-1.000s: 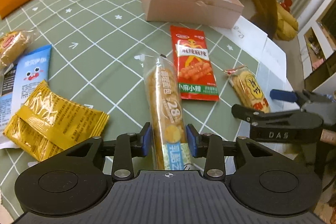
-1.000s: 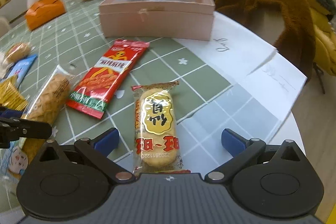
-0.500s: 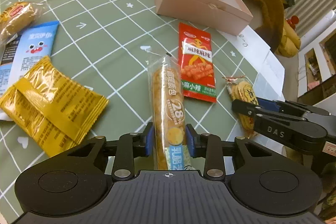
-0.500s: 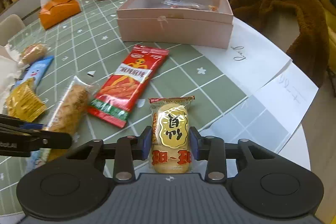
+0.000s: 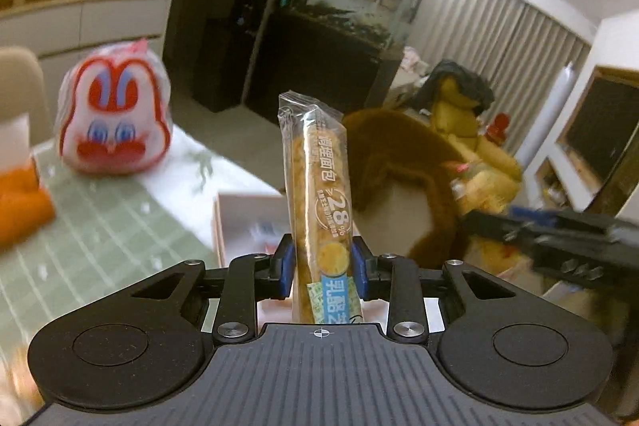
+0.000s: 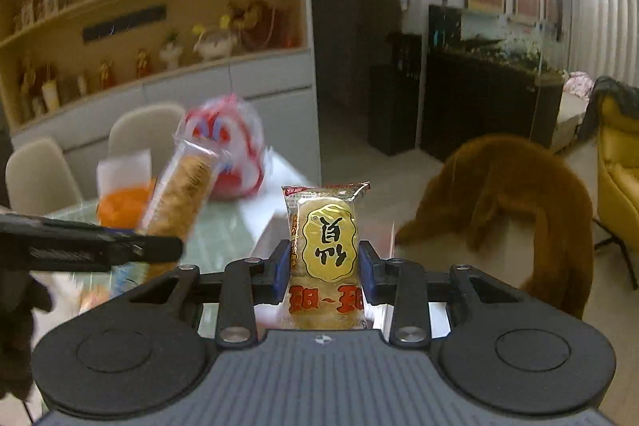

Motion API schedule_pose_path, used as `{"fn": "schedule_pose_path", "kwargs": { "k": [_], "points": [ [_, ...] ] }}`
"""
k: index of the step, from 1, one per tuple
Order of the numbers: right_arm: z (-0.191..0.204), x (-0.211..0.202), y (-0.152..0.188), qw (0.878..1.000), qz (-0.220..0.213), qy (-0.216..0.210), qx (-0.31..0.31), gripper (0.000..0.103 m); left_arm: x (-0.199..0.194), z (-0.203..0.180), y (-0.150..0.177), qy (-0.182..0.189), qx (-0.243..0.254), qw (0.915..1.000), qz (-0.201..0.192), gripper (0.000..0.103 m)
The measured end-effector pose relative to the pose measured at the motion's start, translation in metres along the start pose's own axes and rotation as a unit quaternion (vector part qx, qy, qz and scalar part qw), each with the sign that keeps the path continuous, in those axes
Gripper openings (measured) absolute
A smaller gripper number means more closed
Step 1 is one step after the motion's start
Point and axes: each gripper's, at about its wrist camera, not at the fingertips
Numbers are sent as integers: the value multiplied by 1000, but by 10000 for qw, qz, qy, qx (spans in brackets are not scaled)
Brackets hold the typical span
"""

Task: Organize snacks
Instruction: 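Carry the rice cracker packet and bread stick into the pink box, open both tools, then grasp the round yellow bun in clear wrap with the left tool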

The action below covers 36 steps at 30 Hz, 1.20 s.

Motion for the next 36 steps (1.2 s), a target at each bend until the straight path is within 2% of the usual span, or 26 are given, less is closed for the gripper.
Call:
{"fn": "schedule_pose_path", "kwargs": {
  "k": [4,8,10,12,14,16,18,24,29,36],
  "points": [
    [-12,38,-24,9996,178,82,202,34,41,14,-16,103,33,9999,14,34],
    [-16,82,-25,9982,458,176,355,34,83,35,-23,246,-272,9992,188,34],
    [-15,110,-25,9971,601,301,359,37,118,50,-22,356,-547,9974,300,35],
    [-20,140,-25,9948,843,381,427,66,150,68,-11,272,-734,9945,703,36],
    [-25,161,-20,9909,1051,558,626,68,162,79,0,242,-922,9923,795,36],
    [-28,165,-10,9897,1154,459,716,68,159,87,9,401,-987,9912,786,36],
    [-29,163,2,9891,1241,446,660,75,145,93,14,432,-1017,9909,771,36],
    [-27,155,50,9835,1600,457,709,76,107,101,41,-125,-885,9903,1065,35],
    [-9,142,87,9782,1790,192,1037,76,62,93,89,-274,-1112,9876,1076,35],
    [36,112,142,9774,1952,36,815,77,3,76,157,-646,-1123,9829,1312,35]
  ]
}}
Point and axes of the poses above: each gripper's, at about its wrist camera, not at the fingertips, and x roughly the way its jaws point, z to its left, y to its underside, and after that the axes turned 4 degrees about x, right-handed
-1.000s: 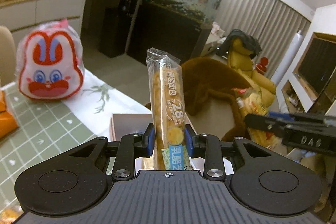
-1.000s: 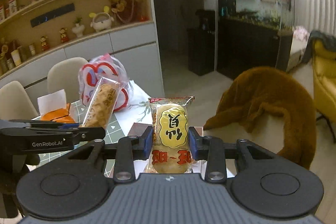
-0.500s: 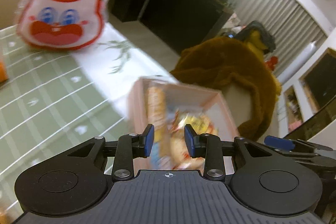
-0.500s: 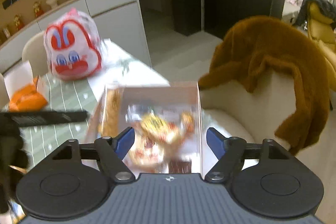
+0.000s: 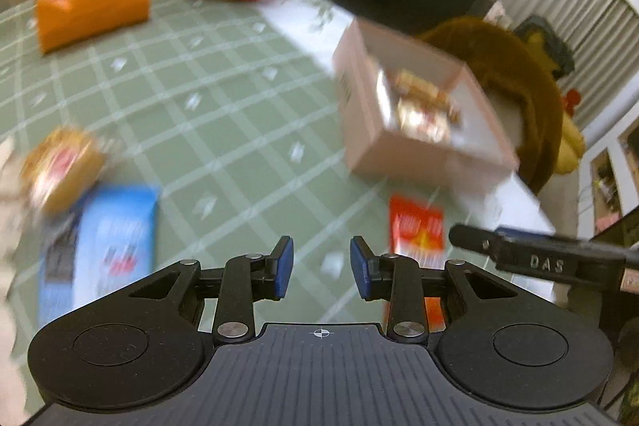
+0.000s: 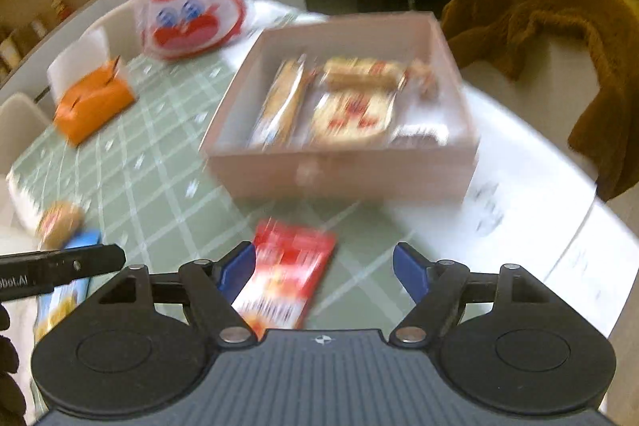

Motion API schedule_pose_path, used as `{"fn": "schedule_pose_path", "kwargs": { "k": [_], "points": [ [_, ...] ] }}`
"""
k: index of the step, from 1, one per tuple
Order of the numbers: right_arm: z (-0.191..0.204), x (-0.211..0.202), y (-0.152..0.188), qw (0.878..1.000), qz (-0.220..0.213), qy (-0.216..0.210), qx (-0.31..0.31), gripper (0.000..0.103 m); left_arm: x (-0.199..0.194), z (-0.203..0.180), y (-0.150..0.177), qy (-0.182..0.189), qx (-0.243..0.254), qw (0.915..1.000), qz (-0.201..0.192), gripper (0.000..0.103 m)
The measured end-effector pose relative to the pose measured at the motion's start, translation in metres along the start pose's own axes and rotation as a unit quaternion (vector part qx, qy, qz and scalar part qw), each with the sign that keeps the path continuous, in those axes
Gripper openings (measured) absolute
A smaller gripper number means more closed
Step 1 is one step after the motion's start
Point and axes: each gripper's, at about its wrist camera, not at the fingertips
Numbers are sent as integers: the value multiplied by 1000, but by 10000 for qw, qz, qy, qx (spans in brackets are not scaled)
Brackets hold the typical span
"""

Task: Organize snacks
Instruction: 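Grasp the round yellow bun in clear wrap with the left tool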

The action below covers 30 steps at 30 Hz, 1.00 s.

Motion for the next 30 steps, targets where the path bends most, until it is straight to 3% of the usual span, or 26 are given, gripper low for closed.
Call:
{"fn": "schedule_pose_path", "kwargs": {
  "k": [3,8,15,17,20,30],
  "points": [
    [9,-3,24,9999,38,54,-103,77,-17,7,21,-191,9,9998,22,35],
    [23,-8,49,9992,169,-358,113,81,-31,17,25,-551,-35,9985,42,35],
    [68,-16,64,9938,325,-872,-608,85,-41,24,16,-570,-71,9982,-168,35],
    [82,-16,64,9903,384,-1087,-781,86,-48,37,12,-578,-324,9973,-320,35],
    [106,-10,63,9844,529,-1295,-1066,86,-64,64,5,-885,-691,9920,-578,35],
    [182,19,77,9604,1009,-1824,-1848,86,-69,125,12,-1301,-1448,9792,-582,35]
  ]
}}
Point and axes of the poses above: each gripper's, at about its wrist camera, not at the fingertips, and x roughly the way its jaws point, z to its left, y to its underside, and after that the axes turned 4 degrees about x, right-handed
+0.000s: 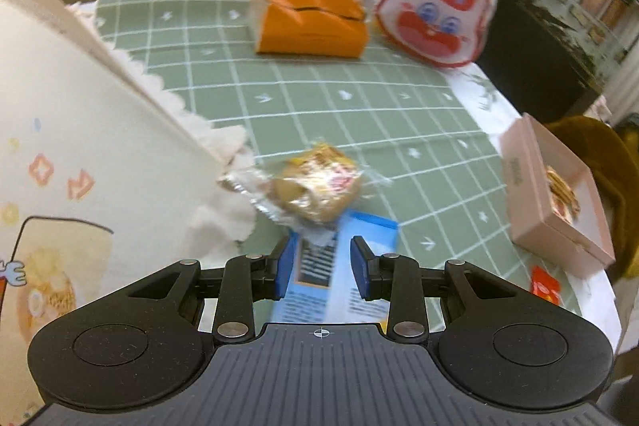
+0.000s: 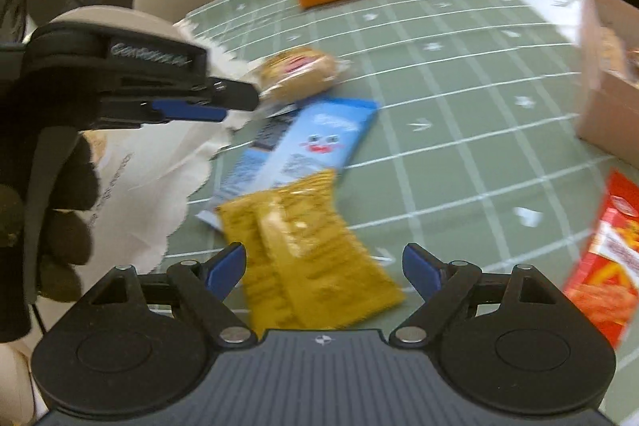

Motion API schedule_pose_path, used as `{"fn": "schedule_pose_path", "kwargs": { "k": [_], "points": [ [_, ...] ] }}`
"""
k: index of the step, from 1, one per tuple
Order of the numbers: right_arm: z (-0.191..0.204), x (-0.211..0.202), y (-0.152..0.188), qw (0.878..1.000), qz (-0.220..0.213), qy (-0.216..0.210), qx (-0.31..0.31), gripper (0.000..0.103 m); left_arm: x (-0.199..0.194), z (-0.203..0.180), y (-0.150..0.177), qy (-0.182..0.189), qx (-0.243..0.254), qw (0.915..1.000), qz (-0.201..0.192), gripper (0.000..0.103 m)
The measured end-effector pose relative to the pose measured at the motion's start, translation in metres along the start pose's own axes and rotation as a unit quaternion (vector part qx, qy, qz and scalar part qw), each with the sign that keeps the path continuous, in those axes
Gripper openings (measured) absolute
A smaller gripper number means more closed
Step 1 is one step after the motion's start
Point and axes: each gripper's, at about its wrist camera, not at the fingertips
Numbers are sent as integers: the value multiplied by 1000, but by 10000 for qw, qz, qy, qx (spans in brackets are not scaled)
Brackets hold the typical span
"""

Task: Organize snacks
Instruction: 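Grasp the round yellow bun in clear wrap with the left tool, then grasp the yellow chip packet with right tool while left holds the bun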

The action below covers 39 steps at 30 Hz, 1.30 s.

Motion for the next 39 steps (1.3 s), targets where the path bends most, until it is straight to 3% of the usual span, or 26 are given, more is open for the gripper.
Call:
{"fn": "schedule_pose_path", "kwargs": {
  "k": [2,4,6,9,12,14,15,18,19,21,25,29,32,34,39],
  "points": [
    [5,7,1,9999,51,61,-72,85,5,4,0,-46,-15,10000,38,35],
    [3,5,3,9999,17,132,-66,77,9,4,1,-108,28,9999,47,35],
    [-8,-5,1,9998,-60,138,102,56,13,3,3,-155,83,9998,95,35],
    [-33,-21,0,9981,-234,313,466,56,21,-3,8,-102,233,9994,227,35],
    [-58,-40,5,9935,-447,710,766,56,25,-18,9,273,463,9980,325,36],
    [-70,-51,9,9904,-540,887,909,57,17,-25,2,707,561,9959,75,36],
    [-76,-56,12,9889,-582,954,977,61,11,-27,-3,749,627,9951,-164,36],
    [-89,-73,21,9837,-773,1119,1181,77,4,-16,-29,542,523,9937,-835,36],
    [-92,-78,24,9820,-842,1167,1225,77,9,-9,-37,338,448,9942,-919,36],
    [-95,-84,29,9801,-905,1234,1267,77,27,5,-50,-68,295,9969,-731,36],
    [-97,-88,36,9789,-910,1355,1230,80,47,19,-49,229,146,9993,-242,36],
    [-95,-87,42,9792,-830,1409,1198,83,48,-17,-27,341,1348,9902,-120,40],
    [-92,-78,41,9811,-663,1345,1224,83,55,-34,-18,52,1956,9806,-82,48],
    [-87,-74,42,9823,-619,1356,1132,83,60,-32,-20,-12,1819,9833,10,57],
    [-75,-70,46,9815,-638,1606,820,85,73,-26,-35,-28,1497,9887,13,55]
  ]
}}
Point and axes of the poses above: each gripper's, at about its wrist camera, not at the fingertips, and x roughly the way its jaws point, z to its left, y to its underside, and after that the axes turned 4 degrees about x, right-handed
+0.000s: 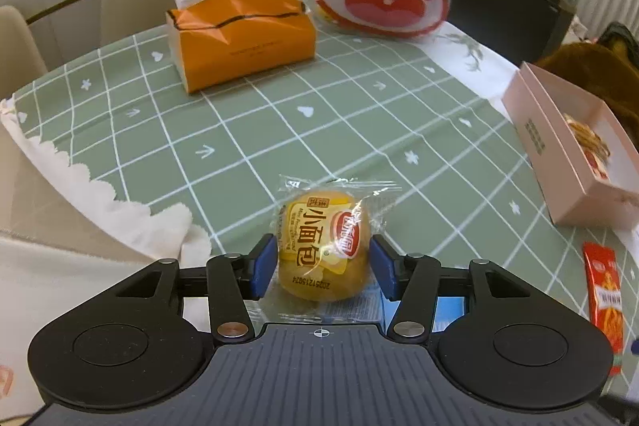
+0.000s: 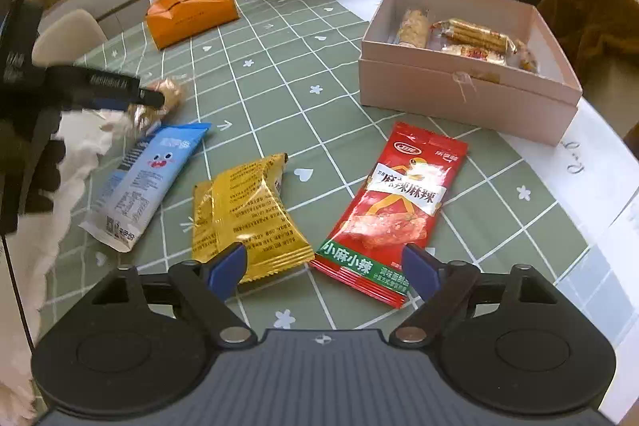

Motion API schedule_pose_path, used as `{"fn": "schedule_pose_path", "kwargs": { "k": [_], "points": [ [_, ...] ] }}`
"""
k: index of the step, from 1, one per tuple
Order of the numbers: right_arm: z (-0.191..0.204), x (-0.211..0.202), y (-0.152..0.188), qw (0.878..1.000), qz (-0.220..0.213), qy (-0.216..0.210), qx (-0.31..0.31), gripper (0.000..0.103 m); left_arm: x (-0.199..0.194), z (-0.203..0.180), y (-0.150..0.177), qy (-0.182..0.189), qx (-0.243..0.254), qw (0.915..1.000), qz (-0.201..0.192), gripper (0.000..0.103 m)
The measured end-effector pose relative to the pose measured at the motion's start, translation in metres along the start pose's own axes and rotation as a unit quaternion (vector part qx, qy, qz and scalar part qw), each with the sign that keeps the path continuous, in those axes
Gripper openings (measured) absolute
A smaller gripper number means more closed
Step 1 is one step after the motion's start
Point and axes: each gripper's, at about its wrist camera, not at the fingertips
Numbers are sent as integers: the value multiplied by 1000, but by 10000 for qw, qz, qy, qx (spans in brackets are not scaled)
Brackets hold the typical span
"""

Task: Organize snacks
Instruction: 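Grasp the yellow chip packet with right tool while left holds the bun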

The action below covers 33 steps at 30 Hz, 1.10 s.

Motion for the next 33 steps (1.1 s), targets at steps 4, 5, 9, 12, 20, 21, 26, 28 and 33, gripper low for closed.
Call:
{"fn": "schedule_pose_path", "kwargs": {
  "k": [4,5,9,12,20,21,26,28,33],
  "points": [
    [4,0,4,9998,-77,148,-147,85,-4,1,-3,170,-173,9997,-15,46],
    [4,-1,5,9997,-95,167,-163,85,-11,0,-1,248,-228,9994,-42,45],
    [4,-6,5,9998,-162,6,-128,85,-43,-11,14,817,-348,9958,-205,37],
    [12,-7,0,9992,-121,-309,-220,86,-63,-26,32,1097,-284,9934,-167,35],
    [47,34,-17,9956,125,-671,-636,86,-75,-42,58,1093,-113,9939,137,29],
    [48,38,-15,9952,237,-721,-622,83,-75,-47,58,1024,41,9946,142,30],
    [50,26,2,9936,380,-748,-759,54,-57,-65,49,703,402,9965,192,44],
    [39,17,8,9941,427,-797,-603,48,-46,-73,45,632,476,9966,219,52],
    [7,-6,26,9980,328,-457,-291,47,-35,-87,40,702,520,9959,244,43]
  ]
}}
Point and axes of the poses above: each gripper's, at about its wrist camera, not at the fingertips, and x roughly the way its jaws point, z to its left, y to its underside, and after that the axes turned 4 degrees about x, right-handed
